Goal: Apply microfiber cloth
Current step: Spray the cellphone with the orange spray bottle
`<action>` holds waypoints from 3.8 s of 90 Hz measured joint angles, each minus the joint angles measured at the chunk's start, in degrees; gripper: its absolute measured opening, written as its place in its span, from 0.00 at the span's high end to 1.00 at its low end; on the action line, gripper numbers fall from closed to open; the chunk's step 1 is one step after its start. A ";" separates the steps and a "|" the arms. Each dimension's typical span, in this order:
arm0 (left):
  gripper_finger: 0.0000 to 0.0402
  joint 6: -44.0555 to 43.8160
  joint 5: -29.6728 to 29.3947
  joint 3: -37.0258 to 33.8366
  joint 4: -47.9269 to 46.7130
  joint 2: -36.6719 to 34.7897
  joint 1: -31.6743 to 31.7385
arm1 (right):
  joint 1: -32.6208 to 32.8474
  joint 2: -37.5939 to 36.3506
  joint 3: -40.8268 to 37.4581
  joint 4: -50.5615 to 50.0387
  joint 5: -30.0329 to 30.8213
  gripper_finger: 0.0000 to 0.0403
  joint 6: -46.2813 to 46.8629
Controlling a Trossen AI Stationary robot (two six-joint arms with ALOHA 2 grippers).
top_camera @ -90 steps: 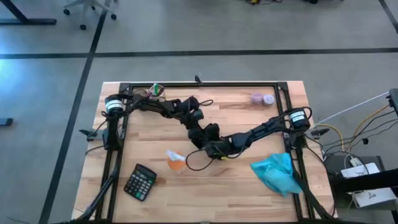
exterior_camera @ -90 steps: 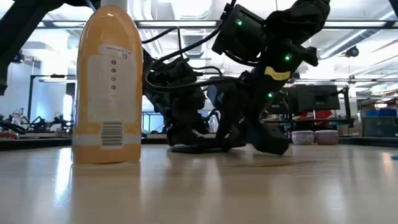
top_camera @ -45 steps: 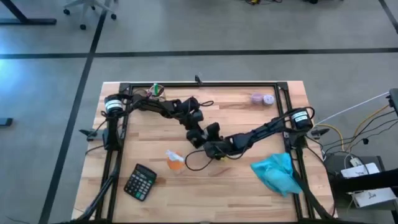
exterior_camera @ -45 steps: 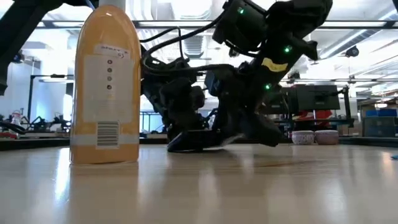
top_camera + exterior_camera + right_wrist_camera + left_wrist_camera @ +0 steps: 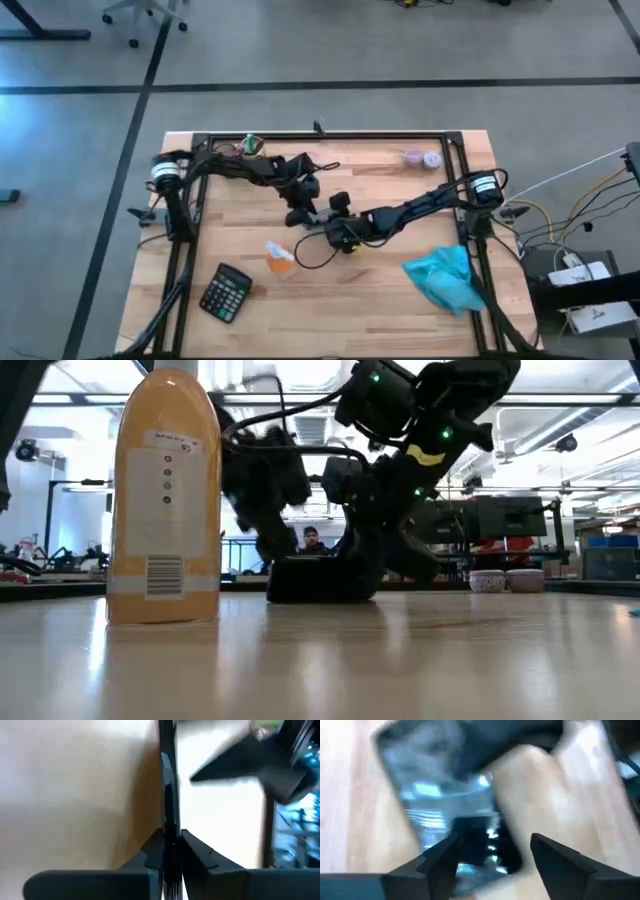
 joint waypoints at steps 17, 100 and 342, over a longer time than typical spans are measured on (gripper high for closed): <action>0.55 3.24 -2.39 -2.53 -1.01 -8.29 0.34 | 1.50 -1.29 4.25 -6.79 5.71 0.95 -4.96; 0.74 -2.80 -5.61 -20.44 4.98 -40.73 1.02 | 0.35 -24.37 -1.41 -15.54 -1.99 0.95 27.61; 0.45 -9.25 -53.60 -31.52 63.72 -34.37 -26.38 | -8.26 -25.22 -18.73 62.59 -37.69 0.95 27.65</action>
